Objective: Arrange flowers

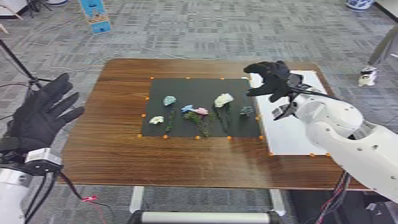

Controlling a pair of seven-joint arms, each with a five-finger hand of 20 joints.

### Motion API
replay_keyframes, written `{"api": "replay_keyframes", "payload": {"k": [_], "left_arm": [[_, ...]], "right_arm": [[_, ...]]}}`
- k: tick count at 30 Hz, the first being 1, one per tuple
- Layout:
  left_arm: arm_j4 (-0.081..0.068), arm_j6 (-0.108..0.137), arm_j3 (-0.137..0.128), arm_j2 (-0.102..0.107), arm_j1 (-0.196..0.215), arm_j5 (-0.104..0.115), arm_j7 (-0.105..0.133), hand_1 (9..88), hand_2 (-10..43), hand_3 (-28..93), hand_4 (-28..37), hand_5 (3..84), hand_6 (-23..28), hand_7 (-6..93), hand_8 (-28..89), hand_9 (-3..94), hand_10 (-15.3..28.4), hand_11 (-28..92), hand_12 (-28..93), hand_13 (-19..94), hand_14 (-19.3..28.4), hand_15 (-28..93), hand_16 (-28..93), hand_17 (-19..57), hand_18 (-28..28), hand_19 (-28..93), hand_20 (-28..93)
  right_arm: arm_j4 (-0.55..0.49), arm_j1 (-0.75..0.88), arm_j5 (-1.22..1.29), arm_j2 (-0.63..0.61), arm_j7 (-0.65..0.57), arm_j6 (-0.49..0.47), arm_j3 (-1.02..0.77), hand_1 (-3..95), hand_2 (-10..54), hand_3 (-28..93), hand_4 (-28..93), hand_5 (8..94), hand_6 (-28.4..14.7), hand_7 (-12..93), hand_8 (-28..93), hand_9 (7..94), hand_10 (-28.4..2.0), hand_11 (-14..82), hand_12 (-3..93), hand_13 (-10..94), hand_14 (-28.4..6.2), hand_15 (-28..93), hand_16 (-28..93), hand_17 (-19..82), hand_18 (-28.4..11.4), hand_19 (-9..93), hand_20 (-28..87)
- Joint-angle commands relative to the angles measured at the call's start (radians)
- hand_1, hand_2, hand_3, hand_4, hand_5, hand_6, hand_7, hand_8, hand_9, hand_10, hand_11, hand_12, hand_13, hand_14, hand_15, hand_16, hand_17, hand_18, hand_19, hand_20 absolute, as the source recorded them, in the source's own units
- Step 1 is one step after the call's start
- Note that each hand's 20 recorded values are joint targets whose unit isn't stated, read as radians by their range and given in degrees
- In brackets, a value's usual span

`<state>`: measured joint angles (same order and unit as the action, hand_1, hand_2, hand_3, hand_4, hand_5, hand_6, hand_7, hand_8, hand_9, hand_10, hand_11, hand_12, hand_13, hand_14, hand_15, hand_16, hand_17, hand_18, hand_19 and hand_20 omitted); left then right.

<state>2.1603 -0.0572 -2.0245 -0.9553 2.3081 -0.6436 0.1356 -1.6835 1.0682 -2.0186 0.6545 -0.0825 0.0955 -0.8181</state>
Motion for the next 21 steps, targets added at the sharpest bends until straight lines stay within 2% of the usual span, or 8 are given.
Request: {"api": "replay_keyframes", "payload": {"k": [1,4,9,12,14,15,17,21], "left_arm": [[-0.004,0.004,0.014,-0.008,-0.018,-0.025,-0.007,29.4,-8.4,53,-28.3,22.8,1.7,14.0,-8,17.0,8.3,8,19,12,13.0,8,5,-12.6,20.3,36,6],[-0.002,0.016,0.02,-0.023,-0.017,-0.062,-0.019,28.8,-9.1,55,-28.3,22.8,1.7,14.0,-8,16.9,8.3,8,19,12,12.9,8,5,-12.5,20.2,36,6],[0.004,0.046,0.033,-0.036,-0.009,-0.119,-0.021,28.0,-9.5,58,-28.3,22.9,1.8,14.4,-9,16.9,8.4,9,19,13,12.6,8,5,-11.7,19.1,36,6],[0.007,0.066,0.041,-0.041,-0.004,-0.109,-0.003,28.3,-9.5,58,-28.3,23.0,1.8,14.8,-9,17.0,8.5,9,19,13,12.5,8,5,-10.6,17.2,36,7],[0.008,0.068,0.044,-0.044,-0.004,-0.12,-0.007,28.6,-9.5,58,-28.3,23.3,2.0,14.9,-9,17.1,8.6,10,18,13,12.5,9,5,-9.8,16.3,36,7],[0.019,0.08,0.041,-0.048,0.006,-0.135,-0.018,29.3,-9.5,57,-28.3,23.3,2.1,15.0,-9,17.0,8.6,10,18,12,12.0,8,4,-9.5,16.0,36,7],[0.034,0.081,0.035,-0.064,0.017,-0.178,-0.028,32.9,-9.1,51,-28.3,23.3,2.7,14.8,-9,16.6,8.5,10,18,10,10.3,6,5,-10.5,16.8,35,7],[0.043,0.041,0.049,-0.076,0.008,-0.182,-0.051,35.7,-8.7,45,-28.3,21.9,2.9,14.2,-8,15.0,7.5,9,19,9,9.8,3,7,-13.5,20.8,35,6]], "right_arm": [[-0.052,0.338,0.507,-0.025,0.149,0.225,-0.37,18.9,-9.5,86,-28,33.4,-2.9,27,-11,34.1,-11.9,19.1,26.4,28,-10.3,47,23,11,-18.6,53,42],[-0.067,0.525,0.8,0.026,0.236,0.261,-0.538,20.6,-7.5,87,-27,33.7,-3.1,23,-11,32.7,-11.0,14.8,25.2,24,-10.5,36,22,8,-19.2,47,31],[-0.087,0.748,1.2,0.126,0.316,0.069,-0.727,21.7,-6.2,87,-24,31.0,-2.5,15,-10,30.4,-11.2,7.8,22.4,20,-9.7,22,23,3,-19.4,37,20],[-0.09,0.797,1.328,0.167,0.344,-0.032,-0.758,21.7,-6.3,86,-23,30.9,-1.9,14,-9,30.3,-10.8,6.5,22.3,20,-9.2,16,25,3,-19.1,35,18],[-0.098,0.822,1.327,0.211,0.343,-0.108,-0.796,21.2,-6.7,85,-23,31.5,-1.3,12,-9,31.0,-10.4,5.6,21.8,21,-8.8,12,27,3,-19.1,35,17],[-0.101,0.836,1.33,0.227,0.316,-0.197,-0.828,20.5,-6.6,84,-23,33.3,-0.4,11,-10,32.2,-9.9,4.6,20.8,21,-8.7,11,27,3,-19.1,34,17],[-0.12,0.852,1.335,0.248,0.316,-0.257,-0.843,18.3,-4.6,83,-24,36.5,0.7,9,-10,34.3,-8.6,3.0,17.8,23,-8.8,6,26,3,-20.6,32,15],[-0.176,0.907,1.333,0.281,0.29,-0.287,-0.876,15.7,-4.3,80,-25,35.0,0.6,8,-9,32.4,-8.5,2.4,16.9,22,-9.7,3,27,2,-22.8,33,15]]}}
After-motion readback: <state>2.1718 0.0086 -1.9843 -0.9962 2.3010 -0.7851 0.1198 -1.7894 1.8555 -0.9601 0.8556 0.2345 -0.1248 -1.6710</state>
